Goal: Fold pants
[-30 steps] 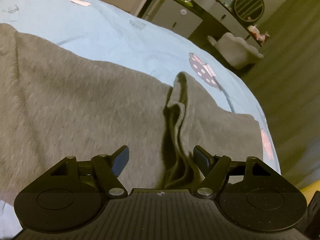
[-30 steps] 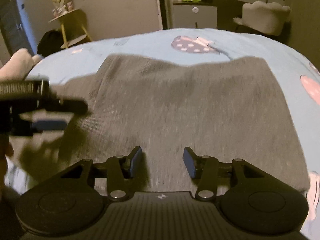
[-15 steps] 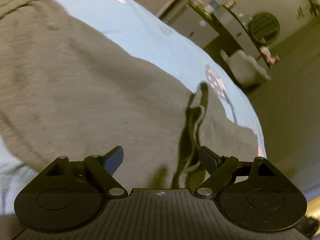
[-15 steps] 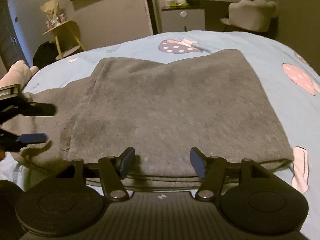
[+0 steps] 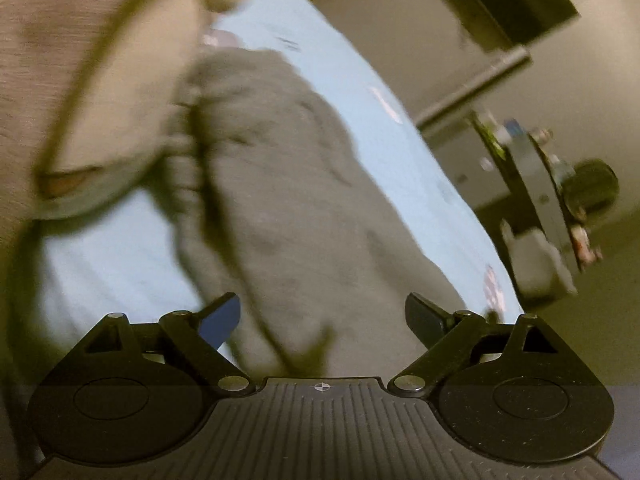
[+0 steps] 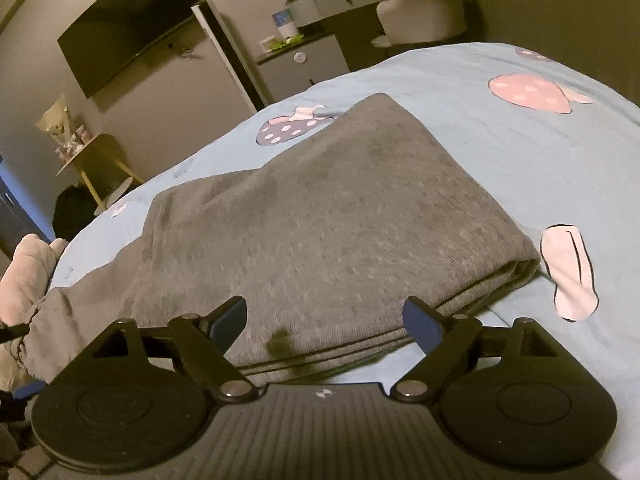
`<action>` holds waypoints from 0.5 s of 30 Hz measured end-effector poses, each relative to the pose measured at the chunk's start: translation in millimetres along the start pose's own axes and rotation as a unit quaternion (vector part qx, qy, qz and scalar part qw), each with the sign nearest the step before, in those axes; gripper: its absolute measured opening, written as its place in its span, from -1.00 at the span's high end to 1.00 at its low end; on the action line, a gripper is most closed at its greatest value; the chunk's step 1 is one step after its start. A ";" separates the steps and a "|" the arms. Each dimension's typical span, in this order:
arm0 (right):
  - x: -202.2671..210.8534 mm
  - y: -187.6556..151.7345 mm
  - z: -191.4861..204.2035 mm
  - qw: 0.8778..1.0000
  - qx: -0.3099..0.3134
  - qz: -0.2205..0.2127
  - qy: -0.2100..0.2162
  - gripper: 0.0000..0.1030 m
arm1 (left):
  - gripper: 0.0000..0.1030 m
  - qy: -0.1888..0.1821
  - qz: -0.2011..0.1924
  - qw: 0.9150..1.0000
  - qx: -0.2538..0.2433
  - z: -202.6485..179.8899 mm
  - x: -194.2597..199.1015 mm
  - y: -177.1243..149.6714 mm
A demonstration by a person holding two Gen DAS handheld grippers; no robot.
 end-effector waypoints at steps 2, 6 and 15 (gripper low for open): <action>-0.6 -0.3 4.8 1.000 0.010 -0.001 0.011 -0.71 | -0.82 0.014 0.001 1.000 0.019 12.9 -2.7 4.7; 3.3 5.5 4.6 0.999 -0.008 -0.021 0.036 -0.71 | -0.82 0.020 -0.008 0.999 0.043 21.9 -12.5 14.1; 0.7 9.2 -21.5 0.993 -0.101 -0.030 0.059 -0.53 | -0.53 0.026 -0.050 0.997 0.054 32.2 -38.8 38.6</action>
Point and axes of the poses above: each gripper's, at about its wrist camera, not at the fingertips, and x roughly against the way its jaws point, z to its left, y to its top, the point moved 10 cm from there along -x, roughly the way its jaws point, and after that the axes turned 8 degrees about y, right-handed, at the moved point
